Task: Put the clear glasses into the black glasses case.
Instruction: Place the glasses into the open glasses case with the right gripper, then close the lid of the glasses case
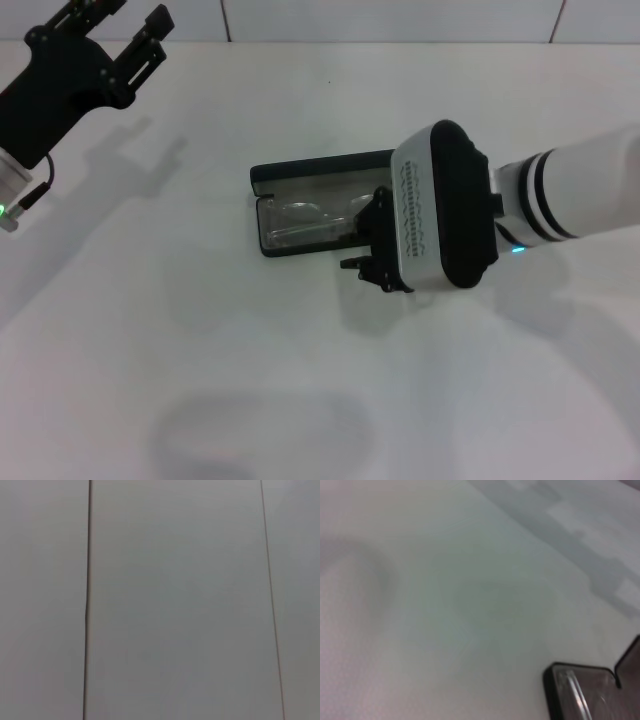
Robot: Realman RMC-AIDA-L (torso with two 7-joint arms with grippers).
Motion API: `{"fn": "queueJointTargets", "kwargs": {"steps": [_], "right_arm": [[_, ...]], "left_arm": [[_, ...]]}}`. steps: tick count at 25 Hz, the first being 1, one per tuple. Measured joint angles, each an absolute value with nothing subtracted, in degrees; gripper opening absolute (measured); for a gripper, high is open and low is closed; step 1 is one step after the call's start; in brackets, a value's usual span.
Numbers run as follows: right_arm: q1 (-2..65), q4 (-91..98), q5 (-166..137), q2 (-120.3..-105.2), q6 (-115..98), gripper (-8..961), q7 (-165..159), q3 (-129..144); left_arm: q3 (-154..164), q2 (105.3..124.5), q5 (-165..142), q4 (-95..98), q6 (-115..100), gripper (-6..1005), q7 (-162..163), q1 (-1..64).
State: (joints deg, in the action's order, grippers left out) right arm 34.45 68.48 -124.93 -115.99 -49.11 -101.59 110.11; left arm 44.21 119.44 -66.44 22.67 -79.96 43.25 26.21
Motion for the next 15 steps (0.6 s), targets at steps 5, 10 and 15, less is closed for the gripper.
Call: {"fn": "queueJointTargets", "kwargs": {"steps": [5, 10, 15], "right_arm": [[35.5, 66.4, -124.6, -116.12, -47.9, 211, -101.7, 108.2], [32.9, 69.2, -113.4, -115.64, -54.0, 211, -94.0, 98.9], [30.2, 66.3, -99.0, -115.75, -70.9, 212, -83.0, 78.1]], "left_arm": [[44.2, 119.44, -66.6, 22.7, -80.0, 599, 43.1, 26.6], [44.1, 119.36, -66.6, 22.7, -79.9, 599, 43.3, 26.4], [44.0, 119.36, -66.4, 22.7, -80.0, 599, 43.3, 26.3]]}}
